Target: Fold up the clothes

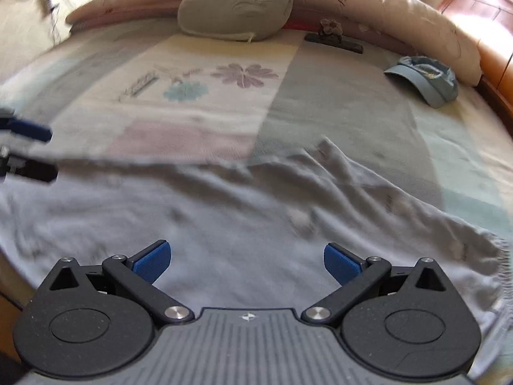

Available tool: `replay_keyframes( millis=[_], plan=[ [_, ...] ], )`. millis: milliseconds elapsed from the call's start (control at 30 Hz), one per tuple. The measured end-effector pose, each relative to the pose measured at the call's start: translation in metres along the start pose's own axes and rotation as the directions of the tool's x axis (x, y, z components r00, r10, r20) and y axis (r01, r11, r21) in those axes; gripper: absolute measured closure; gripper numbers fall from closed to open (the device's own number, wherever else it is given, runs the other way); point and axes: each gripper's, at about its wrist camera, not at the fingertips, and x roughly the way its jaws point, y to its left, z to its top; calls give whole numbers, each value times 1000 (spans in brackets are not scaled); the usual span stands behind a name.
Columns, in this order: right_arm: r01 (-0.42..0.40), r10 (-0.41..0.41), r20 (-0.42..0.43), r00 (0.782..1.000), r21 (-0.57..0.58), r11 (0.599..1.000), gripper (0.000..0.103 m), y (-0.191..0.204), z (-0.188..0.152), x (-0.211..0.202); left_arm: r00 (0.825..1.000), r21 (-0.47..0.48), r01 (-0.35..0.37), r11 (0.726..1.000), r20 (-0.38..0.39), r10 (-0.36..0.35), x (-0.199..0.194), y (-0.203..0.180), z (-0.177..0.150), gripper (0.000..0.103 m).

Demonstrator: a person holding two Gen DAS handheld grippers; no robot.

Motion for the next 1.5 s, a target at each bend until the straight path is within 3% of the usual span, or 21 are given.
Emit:
replay_keyframes(
  millis=[67,133,233,367,433,600,833,1000,1167,1333,1500],
  plan=[
    [14,-14,-47,999,0,1000,0,-9,-18,3,1000,5,3,1000,-20,-3,8,-7,-2,6],
    [-20,23,-37,999,72,997,0,-25,-31,-1,999,2,3,1000,-37,-3,14,-12,-2,6],
    [24,-20,-39,999,86,996,0,-36,-34,-11,999,6,30,1000,-25,-30,18,-21,2,6],
    [-8,11,-23,1000,112,994,0,-44,-33,-14,996,23,91,996,-18,-90,27,-35,10,6],
    [17,-10,-74,997,99,995,0,-44,-38,-3,994,40,104,994,-30,-103,35,-40,10,6],
    [50,-42,-69,997,116,992,0,-48,-48,-18,992,0,104,995,-76,-104,53,-26,8,7],
    [-39,39,6,999,100,994,0,-21,-32,-22,989,24,136,990,-63,-134,58,-30,23,7],
    [-11,11,-49,999,14,1000,0,-2,-41,-11,988,31,127,991,-91,-124,65,-29,10,6],
    [23,-19,-46,999,90,996,0,-20,-47,-31,984,23,164,986,-73,-162,60,-25,21,6],
    [89,-78,-56,995,223,971,0,-41,-49,-18,964,70,265,962,-27,-264,66,-44,56,6],
    [119,-114,-33,993,265,957,0,-38,-56,-12,911,121,412,903,-36,-411,86,-82,100,6]
  ],
)
